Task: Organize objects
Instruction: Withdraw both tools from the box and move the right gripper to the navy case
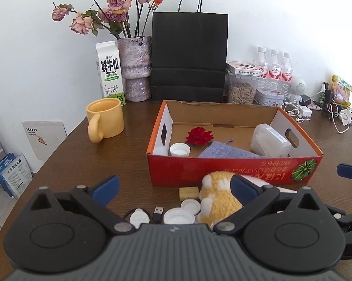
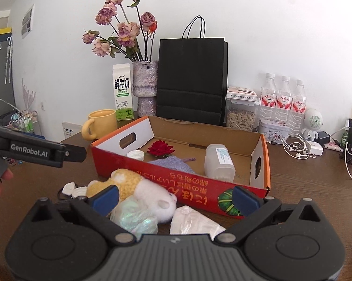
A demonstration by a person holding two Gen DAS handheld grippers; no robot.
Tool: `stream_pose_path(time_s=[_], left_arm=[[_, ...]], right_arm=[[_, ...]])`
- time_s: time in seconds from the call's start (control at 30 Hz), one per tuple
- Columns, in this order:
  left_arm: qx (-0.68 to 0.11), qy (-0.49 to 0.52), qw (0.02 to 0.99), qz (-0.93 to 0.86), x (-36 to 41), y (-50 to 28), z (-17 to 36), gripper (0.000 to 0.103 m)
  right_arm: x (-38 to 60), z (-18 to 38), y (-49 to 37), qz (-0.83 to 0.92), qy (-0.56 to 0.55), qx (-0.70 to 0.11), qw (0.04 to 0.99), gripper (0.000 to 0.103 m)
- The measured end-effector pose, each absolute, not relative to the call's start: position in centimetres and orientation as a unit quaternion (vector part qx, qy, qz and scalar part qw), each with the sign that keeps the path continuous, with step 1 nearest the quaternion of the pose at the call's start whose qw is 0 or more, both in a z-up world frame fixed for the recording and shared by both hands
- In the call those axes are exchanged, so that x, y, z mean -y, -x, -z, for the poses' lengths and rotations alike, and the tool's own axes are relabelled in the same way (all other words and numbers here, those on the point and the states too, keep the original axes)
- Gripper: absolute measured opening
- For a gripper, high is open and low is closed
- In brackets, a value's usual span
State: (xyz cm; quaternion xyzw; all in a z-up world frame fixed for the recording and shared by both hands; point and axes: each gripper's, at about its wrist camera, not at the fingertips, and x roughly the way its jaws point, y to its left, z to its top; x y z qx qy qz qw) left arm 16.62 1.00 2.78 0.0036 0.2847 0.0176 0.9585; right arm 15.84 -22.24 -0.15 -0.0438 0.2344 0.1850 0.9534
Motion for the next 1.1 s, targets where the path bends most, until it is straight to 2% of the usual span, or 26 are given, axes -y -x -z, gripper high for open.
stream_pose_path(time_s=[0.63,1.1], left_arm=[[-0.332,-0.011,0.943,-0.011,-2.1,-9.4,0.7,0.103],[-0.355,-0.01,0.935,-0.004,-2.6,-8.7,2.6,0.103]], right_arm=[[21.6,3.0,-9.6,-0.209,0.07,-0.278,0.935,0.103],[20.7,5.6,-10.9,-0.235,0.113,-0.309,0.915,0.103]])
